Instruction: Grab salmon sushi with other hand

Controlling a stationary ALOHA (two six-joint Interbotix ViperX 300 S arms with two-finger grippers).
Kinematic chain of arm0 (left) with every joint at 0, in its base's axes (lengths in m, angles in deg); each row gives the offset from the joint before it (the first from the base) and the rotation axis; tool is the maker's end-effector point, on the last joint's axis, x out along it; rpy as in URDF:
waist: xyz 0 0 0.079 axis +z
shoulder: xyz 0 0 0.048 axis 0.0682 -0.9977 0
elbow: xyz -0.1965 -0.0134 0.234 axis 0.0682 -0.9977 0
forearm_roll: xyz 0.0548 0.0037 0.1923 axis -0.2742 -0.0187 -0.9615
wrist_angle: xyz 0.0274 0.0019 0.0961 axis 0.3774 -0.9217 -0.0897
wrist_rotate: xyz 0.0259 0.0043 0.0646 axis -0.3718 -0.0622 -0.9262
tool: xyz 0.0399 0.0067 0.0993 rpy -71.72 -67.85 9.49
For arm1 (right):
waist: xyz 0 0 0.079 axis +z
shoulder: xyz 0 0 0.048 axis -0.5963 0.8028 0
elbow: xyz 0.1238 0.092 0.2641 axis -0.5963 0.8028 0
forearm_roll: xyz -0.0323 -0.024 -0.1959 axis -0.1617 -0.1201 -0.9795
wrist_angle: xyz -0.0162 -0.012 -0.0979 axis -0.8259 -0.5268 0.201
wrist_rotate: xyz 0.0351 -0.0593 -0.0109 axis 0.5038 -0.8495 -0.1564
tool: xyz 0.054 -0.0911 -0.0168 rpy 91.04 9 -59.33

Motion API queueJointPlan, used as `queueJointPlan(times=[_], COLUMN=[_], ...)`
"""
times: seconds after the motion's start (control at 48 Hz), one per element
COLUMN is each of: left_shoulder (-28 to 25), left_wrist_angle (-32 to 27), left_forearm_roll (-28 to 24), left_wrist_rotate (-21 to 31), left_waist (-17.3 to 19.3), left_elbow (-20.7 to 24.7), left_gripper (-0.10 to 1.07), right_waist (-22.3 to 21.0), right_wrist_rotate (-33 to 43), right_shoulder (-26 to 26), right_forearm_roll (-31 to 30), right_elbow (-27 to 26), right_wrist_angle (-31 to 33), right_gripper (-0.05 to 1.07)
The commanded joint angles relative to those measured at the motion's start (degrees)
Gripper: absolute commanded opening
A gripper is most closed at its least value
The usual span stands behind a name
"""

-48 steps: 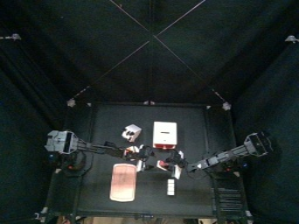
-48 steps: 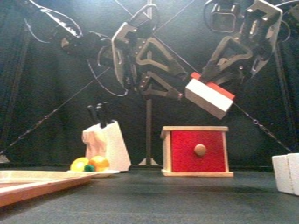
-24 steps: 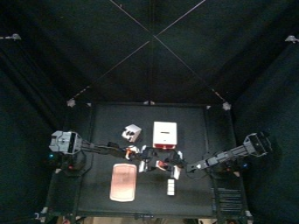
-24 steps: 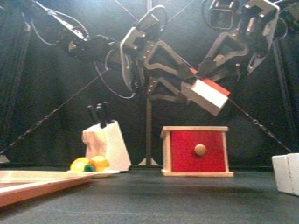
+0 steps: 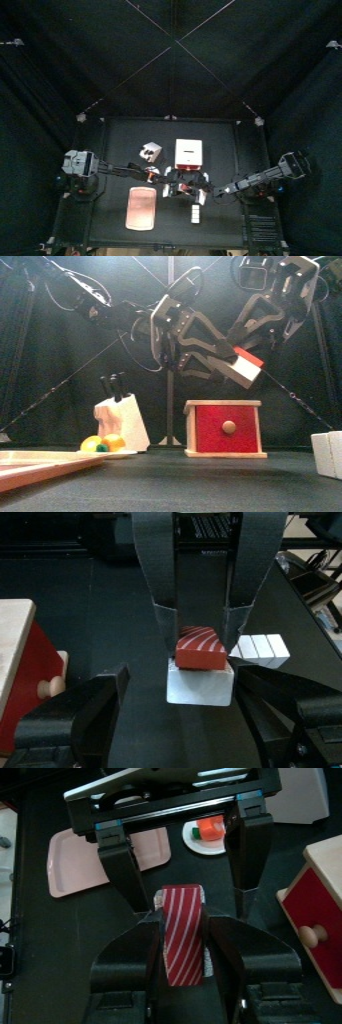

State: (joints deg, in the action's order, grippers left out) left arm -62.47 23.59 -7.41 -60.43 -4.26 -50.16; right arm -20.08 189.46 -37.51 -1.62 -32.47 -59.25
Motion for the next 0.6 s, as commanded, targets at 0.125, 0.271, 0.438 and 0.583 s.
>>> queueJointPlan(times=[0.125, 0.271, 0.438, 0.583], left_shoulder=[1.1, 1.1, 1.4, 1.4], left_wrist_angle=[-0.5, -0.5, -0.5, -0.5], left_forearm_roll=[0.1, 0.1, 0.0, 0.2], left_wrist_rotate=[0.0, 0.0, -0.1, -0.1], left_waist=[0.0, -0.1, 0.0, 0.0], left_elbow=[1.4, 1.5, 1.7, 1.7], left_gripper=[0.96, 0.86, 0.75, 0.7], right_waist=[-0.1, -0.1, -0.2, -0.2], right_wrist_rotate=[0.2, 0.2, 0.4, 0.5], right_shoulder=[-0.8, -0.7, -0.7, -0.7], right_forearm_roll=[-0.2, -0.2, -0.2, -0.2], right_elbow=[-1.1, -1.2, -1.1, -1.1], right_wrist_angle=[0.1, 0.2, 0.1, 0.2], right_gripper=[0.49, 0.49, 0.49, 0.49])
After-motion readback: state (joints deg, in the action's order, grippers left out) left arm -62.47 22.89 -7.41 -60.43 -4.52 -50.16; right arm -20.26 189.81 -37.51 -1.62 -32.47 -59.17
